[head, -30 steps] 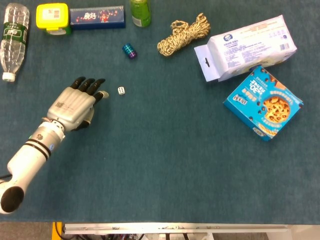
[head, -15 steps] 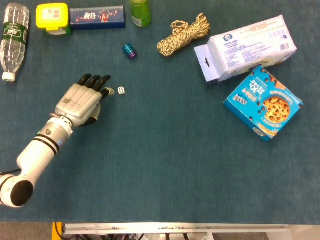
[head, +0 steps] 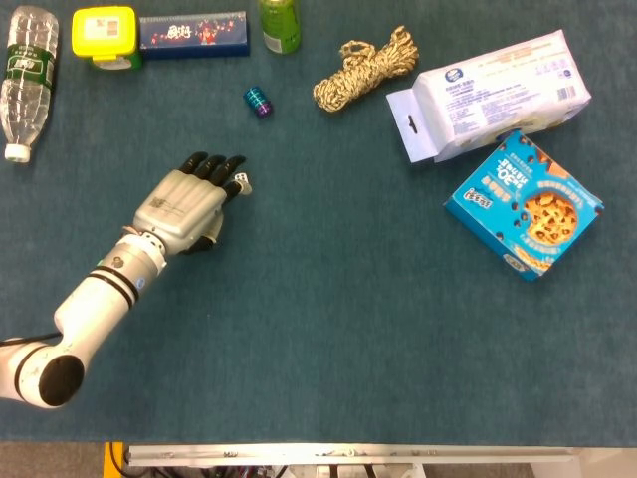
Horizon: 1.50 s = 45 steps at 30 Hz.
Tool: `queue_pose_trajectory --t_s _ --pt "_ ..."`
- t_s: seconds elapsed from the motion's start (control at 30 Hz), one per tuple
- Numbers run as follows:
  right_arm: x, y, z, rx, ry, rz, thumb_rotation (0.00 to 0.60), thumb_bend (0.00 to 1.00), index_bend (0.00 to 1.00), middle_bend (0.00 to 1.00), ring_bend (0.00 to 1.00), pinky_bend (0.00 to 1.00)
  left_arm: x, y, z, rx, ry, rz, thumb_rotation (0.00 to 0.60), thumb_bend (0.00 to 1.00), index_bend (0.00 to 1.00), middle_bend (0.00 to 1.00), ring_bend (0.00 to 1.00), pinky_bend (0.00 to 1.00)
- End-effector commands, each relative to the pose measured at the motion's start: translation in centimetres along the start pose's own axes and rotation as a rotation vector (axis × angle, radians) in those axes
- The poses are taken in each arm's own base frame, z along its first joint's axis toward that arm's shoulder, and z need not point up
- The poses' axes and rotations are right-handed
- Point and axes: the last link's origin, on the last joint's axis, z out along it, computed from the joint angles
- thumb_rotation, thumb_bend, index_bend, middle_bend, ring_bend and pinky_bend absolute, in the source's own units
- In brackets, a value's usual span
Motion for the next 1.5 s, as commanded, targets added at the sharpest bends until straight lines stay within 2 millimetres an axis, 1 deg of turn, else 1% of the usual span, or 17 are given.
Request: queue_pose_trajectory --t_s 0.03,0.4,0.97,1.5 --pt "0.0 0.1 0.0 -0.002 0.001 -0.001 0.6 0.11 0.52 0.5 0.52 0.63 -0.2 0.2 0.2 -0.004 -0.009 0.005 0.6 0.76 0.18 0.0 0.0 0.0" --pt "-0.1 0.3 -0.2 -0.01 -0.008 0.001 0.6 0.11 0.52 0.5 0.52 0.63 -0.7 -0.1 1.0 0.013 -0.021 0.019 0.6 0.76 0.17 0.0 0.0 0.0" --pt "-0.5 0.4 -0.3 -0.019 -0.02 0.009 0.6 0.11 0.52 0.5 0.52 0.63 -1.2 -0.1 1.6 0.02 -0.044 0.029 0.6 0.76 0.16 0.0 0.0 0.0" --pt "-0.9 0.5 -0.5 -0.03 -0.035 0.015 0.6 0.11 0.52 0.5 0.52 0.63 -1.6 -0.8 1.8 0.05 -0.045 0.055 0.6 0.76 0.15 0.0 0.0 0.0"
